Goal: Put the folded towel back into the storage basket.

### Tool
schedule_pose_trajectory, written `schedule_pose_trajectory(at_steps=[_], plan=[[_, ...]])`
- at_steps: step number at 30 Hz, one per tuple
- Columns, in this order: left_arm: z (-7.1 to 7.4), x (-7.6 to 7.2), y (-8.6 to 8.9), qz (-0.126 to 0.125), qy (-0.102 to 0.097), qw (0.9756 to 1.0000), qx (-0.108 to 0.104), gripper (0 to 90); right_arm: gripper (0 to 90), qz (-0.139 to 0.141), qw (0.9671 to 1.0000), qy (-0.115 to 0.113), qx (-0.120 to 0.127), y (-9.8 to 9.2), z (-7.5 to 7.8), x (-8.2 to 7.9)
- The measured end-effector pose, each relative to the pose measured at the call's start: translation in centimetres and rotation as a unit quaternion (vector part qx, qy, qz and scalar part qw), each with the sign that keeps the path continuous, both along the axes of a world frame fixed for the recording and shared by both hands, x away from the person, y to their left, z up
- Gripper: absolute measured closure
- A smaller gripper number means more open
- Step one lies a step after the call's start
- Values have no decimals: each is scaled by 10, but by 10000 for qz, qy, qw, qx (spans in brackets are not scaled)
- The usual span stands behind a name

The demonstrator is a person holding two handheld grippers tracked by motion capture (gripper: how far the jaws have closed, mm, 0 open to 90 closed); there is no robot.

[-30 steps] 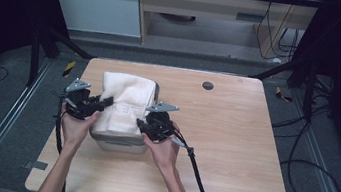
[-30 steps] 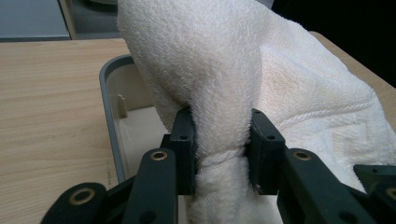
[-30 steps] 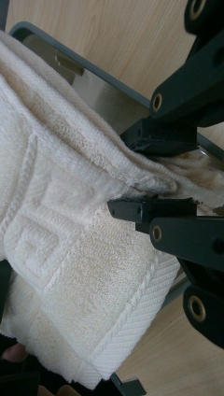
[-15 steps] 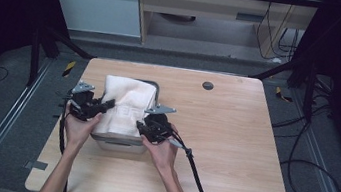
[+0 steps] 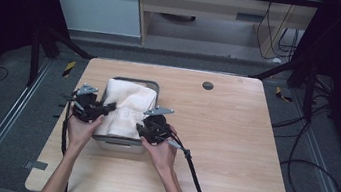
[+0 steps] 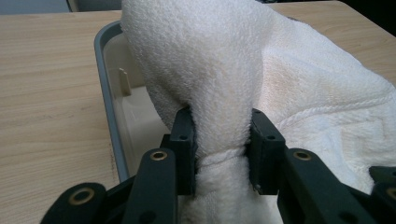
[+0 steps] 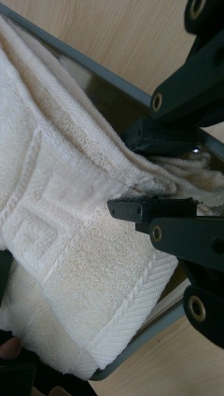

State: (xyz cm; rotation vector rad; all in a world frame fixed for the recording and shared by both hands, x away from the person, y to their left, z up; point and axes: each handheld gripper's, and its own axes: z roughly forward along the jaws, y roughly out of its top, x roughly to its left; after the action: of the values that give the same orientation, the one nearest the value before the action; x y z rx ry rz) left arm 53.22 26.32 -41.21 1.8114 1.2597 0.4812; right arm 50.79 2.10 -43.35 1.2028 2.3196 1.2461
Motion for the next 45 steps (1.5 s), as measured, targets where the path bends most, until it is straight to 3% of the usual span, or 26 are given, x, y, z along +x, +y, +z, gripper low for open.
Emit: schedule_pose_trajectory(at_steps=[8,18,25,27,33,45], plan=[[-7,4,-1,34,127,9999,58,659,700,-14,9999,91,-82,2,-2,1],[-8,5,1,258,124,9994,194,567,628,5,9999,29,-132,5,-2,-1],[0,0,4,275,-93,9996,68,539,553,-108,9998,-165,-90,3,1,-3],[4,-2,5,268,-173,9995,61,537,524,-160,9992,-367,-76,1,3,-4],[11,-7,5,254,-349,9991,-8,523,449,-259,9979,-595,87,-7,13,-6],[21,-25,4,58,-771,9970,11,428,283,-357,9943,-925,380,-45,28,-10]])
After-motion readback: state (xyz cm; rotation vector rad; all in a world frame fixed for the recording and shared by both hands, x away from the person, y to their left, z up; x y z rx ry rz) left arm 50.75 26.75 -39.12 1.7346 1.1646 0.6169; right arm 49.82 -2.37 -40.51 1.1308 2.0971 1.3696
